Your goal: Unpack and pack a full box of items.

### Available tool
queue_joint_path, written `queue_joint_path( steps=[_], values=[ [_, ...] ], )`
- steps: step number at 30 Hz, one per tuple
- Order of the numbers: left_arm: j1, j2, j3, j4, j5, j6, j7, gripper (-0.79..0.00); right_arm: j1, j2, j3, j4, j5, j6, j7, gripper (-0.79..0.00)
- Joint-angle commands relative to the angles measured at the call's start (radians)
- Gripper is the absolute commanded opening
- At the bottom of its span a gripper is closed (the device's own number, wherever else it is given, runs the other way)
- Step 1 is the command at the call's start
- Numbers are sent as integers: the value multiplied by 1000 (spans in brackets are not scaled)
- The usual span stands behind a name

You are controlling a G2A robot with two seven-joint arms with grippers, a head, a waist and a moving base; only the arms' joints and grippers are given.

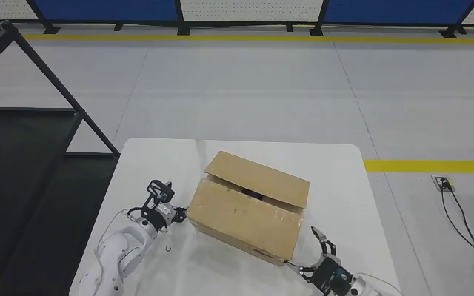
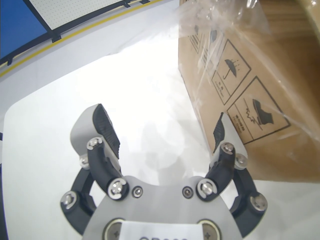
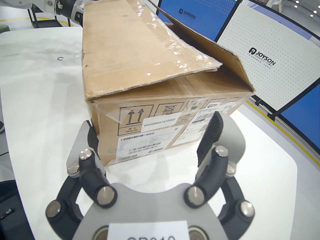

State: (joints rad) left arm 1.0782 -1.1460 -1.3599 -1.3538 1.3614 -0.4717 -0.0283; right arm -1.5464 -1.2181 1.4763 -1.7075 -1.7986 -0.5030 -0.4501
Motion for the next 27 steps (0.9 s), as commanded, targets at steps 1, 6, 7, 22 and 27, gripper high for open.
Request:
queue_joint_path(
  steps=[1,6,7,22,27],
  values=[
    [4,1,3,-3,3,-4,0,0,4,1,-1,4,15,7,1,0],
    [9,1,9,-9,7,-11,-2,0,10,2,3,9,50,35,12,0],
    [9,1,12,-10,8,-12,-2,0,11,1,1,9,55,42,18,0],
    [13,1,46,-27,30,-29,3,0,33,0,-16,12,99,141,73,0],
    [12,0,53,-28,31,-32,2,0,38,0,-14,15,110,174,84,0]
  ],
)
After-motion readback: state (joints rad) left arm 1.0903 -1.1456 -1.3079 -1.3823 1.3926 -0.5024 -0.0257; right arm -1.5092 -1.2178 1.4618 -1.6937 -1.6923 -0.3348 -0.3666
